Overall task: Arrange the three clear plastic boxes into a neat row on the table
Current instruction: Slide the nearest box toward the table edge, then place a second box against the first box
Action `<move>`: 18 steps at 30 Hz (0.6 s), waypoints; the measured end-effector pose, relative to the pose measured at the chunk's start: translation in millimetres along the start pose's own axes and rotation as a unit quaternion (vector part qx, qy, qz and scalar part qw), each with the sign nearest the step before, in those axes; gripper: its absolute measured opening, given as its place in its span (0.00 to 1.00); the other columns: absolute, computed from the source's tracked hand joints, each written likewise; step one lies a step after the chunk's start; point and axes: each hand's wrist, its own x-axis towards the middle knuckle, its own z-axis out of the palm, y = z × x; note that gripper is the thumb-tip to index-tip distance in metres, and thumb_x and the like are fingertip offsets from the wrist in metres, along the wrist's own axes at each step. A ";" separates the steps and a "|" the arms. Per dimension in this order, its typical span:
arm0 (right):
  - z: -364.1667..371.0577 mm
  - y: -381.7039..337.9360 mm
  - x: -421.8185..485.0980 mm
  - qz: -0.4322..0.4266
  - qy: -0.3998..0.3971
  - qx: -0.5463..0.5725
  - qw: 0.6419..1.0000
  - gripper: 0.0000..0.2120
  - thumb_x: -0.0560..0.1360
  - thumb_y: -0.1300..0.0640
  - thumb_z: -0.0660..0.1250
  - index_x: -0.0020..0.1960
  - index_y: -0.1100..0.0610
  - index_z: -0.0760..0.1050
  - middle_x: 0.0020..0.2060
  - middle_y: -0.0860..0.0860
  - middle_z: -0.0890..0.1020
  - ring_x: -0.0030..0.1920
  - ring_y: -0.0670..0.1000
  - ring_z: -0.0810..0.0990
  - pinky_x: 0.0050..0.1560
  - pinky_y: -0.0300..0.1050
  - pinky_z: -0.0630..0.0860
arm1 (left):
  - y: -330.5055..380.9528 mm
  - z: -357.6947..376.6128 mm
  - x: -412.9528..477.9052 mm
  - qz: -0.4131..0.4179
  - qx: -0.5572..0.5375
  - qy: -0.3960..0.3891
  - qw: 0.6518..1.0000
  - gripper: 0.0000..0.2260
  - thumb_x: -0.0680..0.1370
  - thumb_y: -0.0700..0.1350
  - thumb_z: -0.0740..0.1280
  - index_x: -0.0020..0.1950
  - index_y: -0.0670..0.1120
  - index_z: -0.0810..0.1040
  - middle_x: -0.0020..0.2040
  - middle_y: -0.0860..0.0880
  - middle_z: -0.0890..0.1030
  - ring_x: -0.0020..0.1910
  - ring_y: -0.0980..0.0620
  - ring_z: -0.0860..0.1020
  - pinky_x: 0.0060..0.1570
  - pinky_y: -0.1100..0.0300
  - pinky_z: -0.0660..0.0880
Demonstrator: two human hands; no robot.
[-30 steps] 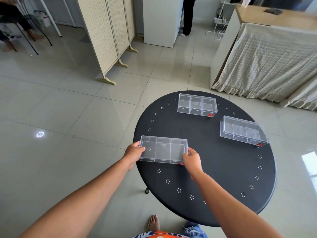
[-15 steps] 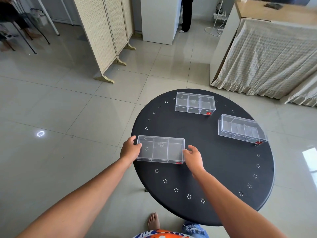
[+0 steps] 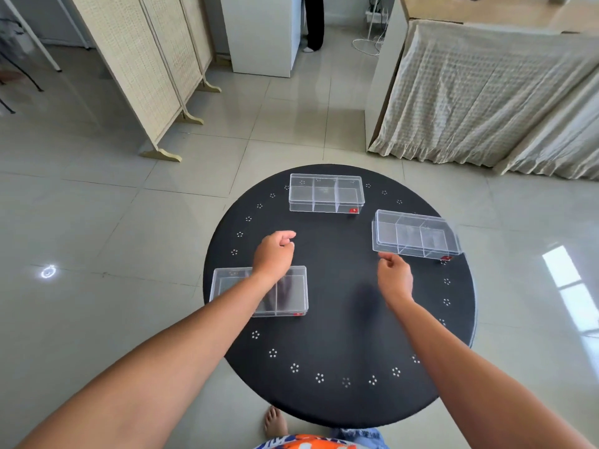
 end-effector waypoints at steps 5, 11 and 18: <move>-43.1 2.2 39.9 -0.016 0.061 -0.042 0.997 0.17 0.78 0.61 0.57 0.61 0.54 0.79 0.57 0.57 0.80 0.58 0.59 0.76 0.54 0.49 0.72 | 40.5 61.7 8.3 -0.005 0.001 -0.068 0.998 0.16 0.76 0.44 0.59 0.60 0.52 0.79 0.59 0.52 0.81 0.57 0.53 0.78 0.56 0.60 0.72; -84.9 15.1 94.0 0.033 0.127 -0.084 0.988 0.22 0.77 0.58 0.61 0.71 0.54 0.70 0.68 0.59 0.69 0.70 0.60 0.65 0.70 0.52 0.60 | 75.7 129.0 29.0 -0.037 0.026 -0.190 0.981 0.24 0.76 0.48 0.64 0.73 0.50 0.68 0.72 0.47 0.69 0.70 0.49 0.69 0.67 0.54 0.66; -114.8 34.7 151.0 0.100 0.044 -0.010 0.994 0.24 0.78 0.51 0.60 0.73 0.58 0.66 0.63 0.54 0.76 0.62 0.58 0.75 0.62 0.50 0.68 | 99.9 183.0 46.8 -0.090 0.011 -0.245 0.965 0.34 0.77 0.55 0.62 0.79 0.50 0.51 0.79 0.48 0.57 0.76 0.46 0.59 0.70 0.50 0.59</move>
